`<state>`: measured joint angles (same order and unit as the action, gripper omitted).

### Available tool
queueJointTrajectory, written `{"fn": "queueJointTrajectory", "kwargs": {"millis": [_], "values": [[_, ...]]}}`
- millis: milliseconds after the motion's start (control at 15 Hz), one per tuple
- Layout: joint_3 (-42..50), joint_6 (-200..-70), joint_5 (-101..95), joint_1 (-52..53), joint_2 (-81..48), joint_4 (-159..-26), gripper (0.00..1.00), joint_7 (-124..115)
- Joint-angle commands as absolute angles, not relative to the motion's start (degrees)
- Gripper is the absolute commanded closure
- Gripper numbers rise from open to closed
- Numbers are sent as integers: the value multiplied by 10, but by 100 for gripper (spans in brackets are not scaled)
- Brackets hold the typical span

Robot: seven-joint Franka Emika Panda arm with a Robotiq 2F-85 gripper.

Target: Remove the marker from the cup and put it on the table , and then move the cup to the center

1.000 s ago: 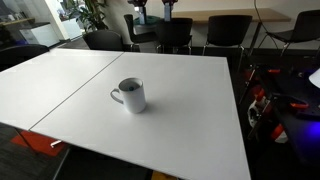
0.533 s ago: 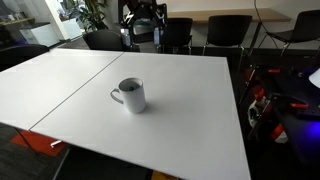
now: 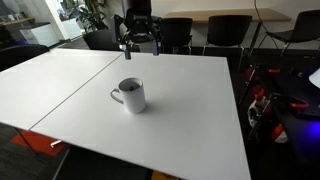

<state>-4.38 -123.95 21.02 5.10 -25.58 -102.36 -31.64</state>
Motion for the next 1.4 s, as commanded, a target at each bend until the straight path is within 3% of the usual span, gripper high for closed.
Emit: {"fn": "queueJointTrajectory", "kwargs": {"millis": [0,667,933,1333], "values": [[-29,-1173,195,65,-308,-950,0,-361],[-19,-1152,194,80,-414,-852,0,-419],[-15,-1201,196,88,-427,-858,9,-441],[-8,-1267,200,87,-427,-874,14,-472]]}}
